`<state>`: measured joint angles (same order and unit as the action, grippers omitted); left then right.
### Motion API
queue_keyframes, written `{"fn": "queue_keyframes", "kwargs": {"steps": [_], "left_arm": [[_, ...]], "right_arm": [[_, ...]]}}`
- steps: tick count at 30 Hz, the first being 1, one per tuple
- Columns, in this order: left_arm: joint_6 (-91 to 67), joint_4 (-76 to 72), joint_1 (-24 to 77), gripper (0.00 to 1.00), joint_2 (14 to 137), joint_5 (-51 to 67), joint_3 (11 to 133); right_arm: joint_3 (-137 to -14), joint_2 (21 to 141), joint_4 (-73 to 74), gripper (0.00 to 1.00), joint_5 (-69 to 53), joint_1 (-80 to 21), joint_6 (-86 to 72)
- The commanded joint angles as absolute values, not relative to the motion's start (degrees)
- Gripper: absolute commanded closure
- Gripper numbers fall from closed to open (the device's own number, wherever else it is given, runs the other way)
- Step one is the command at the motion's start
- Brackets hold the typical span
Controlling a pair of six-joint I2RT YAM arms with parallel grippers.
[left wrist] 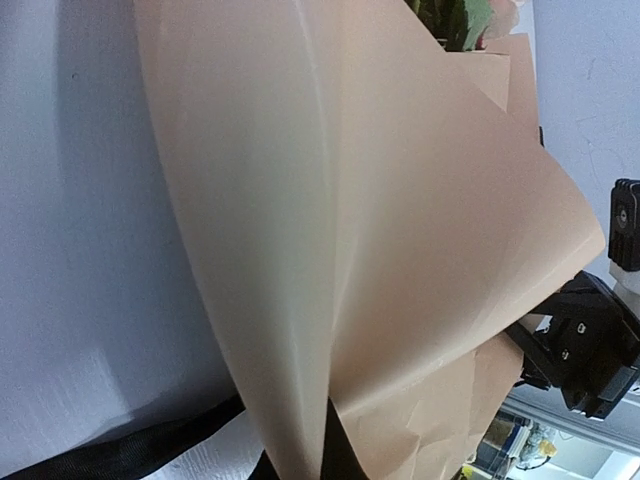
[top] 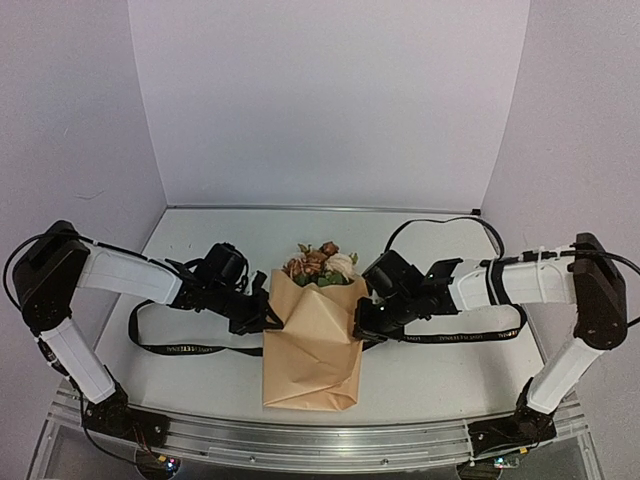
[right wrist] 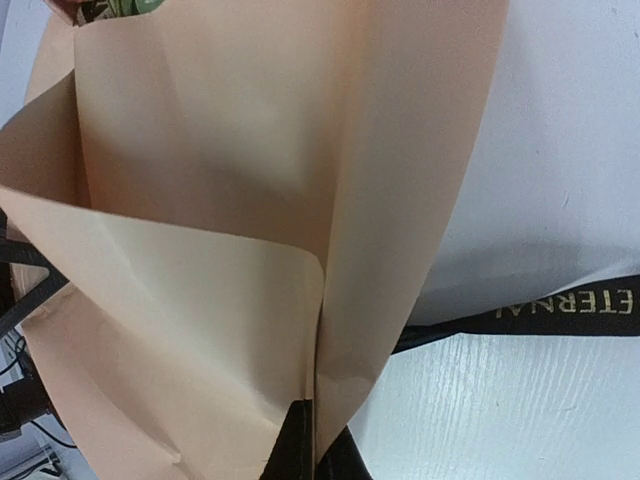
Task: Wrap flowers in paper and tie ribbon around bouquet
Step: Place the folded bouquet on the ribbon, then pick up the left side of the ribbon at the center of the board.
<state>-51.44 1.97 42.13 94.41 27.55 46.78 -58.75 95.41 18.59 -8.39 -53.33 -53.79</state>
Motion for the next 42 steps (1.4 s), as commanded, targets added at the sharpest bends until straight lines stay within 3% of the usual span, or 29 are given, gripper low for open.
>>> {"fn": "queue_keyframes", "kwargs": {"steps": [1, 3, 8, 13, 19, 29, 42], "left_arm": [[-53.9, -3.7, 43.0, 0.91, 92.8, 25.3, 44.0], [-54.1, -4.3, 43.1, 0.84, 93.2, 24.8, 43.2], [-54.3, -3.2, 43.1, 0.57, 89.3, 21.5, 42.7], [-53.8, 4.0, 43.0, 0.32, 82.7, 14.7, 44.6], [-57.6, 12.4, 39.7, 0.18, 72.8, 5.3, 41.9], [-70.7, 30.3, 30.5, 0.2, 52.6, -14.2, 31.3], [-86.6, 46.7, 23.2, 0.18, 52.5, -28.3, 27.2]], "right_arm": [[-56.3, 94.6, 14.2, 1.0, -4.1, -54.7, -56.9], [-56.0, 95.7, 13.5, 0.95, -3.6, -55.1, -57.4], [-54.4, 93.3, 12.3, 0.57, -1.2, -55.8, -58.0], [-53.6, 88.4, 13.5, 0.33, 2.8, -55.9, -58.4], [-48.8, 81.3, 15.9, 0.04, 11.9, -55.6, -60.9], [-40.7, 74.0, 17.3, 0.03, 11.8, -48.8, -60.0], [-30.5, 60.7, 22.6, 0.08, 12.4, -36.8, -61.6]]}}
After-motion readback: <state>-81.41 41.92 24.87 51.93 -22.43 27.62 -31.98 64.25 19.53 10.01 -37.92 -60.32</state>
